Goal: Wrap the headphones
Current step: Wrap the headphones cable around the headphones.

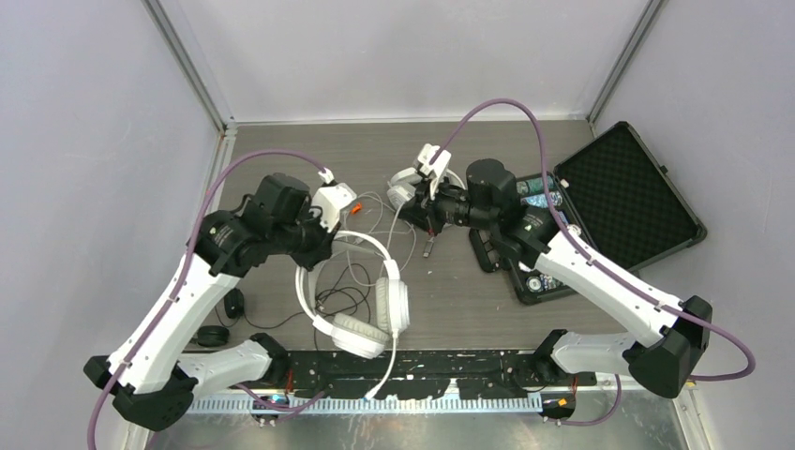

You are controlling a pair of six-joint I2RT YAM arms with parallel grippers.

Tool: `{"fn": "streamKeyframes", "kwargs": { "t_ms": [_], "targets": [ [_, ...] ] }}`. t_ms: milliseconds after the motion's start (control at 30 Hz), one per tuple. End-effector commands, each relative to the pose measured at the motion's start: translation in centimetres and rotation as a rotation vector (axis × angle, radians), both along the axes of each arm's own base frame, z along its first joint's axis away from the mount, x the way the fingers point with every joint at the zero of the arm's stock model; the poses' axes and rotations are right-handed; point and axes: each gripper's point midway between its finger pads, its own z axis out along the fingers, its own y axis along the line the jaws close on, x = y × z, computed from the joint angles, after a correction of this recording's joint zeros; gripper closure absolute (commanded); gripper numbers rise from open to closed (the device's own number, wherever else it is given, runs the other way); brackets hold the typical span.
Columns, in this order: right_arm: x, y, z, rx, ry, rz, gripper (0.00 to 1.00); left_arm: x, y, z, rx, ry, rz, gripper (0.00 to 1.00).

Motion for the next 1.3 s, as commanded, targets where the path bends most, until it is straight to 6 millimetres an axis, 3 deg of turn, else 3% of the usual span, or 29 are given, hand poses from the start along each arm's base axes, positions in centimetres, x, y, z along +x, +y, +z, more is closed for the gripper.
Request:
{"fn": "streamKeyframes", "kwargs": {
  "t_ms": [0, 167, 333, 500, 633, 900, 1267],
  "targets": [
    [-0.9, -0.9, 1.0, -0.052, 0.069, -0.001, 0.99, 2.5, 2.4, 1.3, 0.128, -0.12, 0.131, 1.0],
    [-2.5, -0.7, 1.7, -0.028, 0.167, 0.041, 0.99, 4.3, 4.2, 1.1, 0.248, -0.169, 0.242, 1.0],
    [-4.8, 0.9, 3.7, 0.085, 0.249, 0.164, 0.99, 5.7, 5.7, 1.0, 0.343, -0.208, 0.332, 1.0],
    [-6.3, 3.1, 5.1, 0.224, 0.373, 0.283, 0.99, 6.6, 5.6, 0.8, 0.357, -0.221, 0.378, 1.0],
    [-6.9, 4.8, 5.0, 0.274, 0.443, 0.35, 0.95, 7.3, 5.8, 1.1, 0.359, -0.243, 0.433, 1.0],
    [-8.6, 6.7, 4.6, 0.285, 0.433, 0.429, 0.86, 8.3, 7.1, 2.8, 0.351, -0.317, 0.573, 1.0],
    [-9.6, 7.1, 5.3, 0.351, 0.43, 0.465, 0.85, 9.4, 9.5, 6.1, 0.342, -0.461, 0.77, 1.0]
  ]
}}
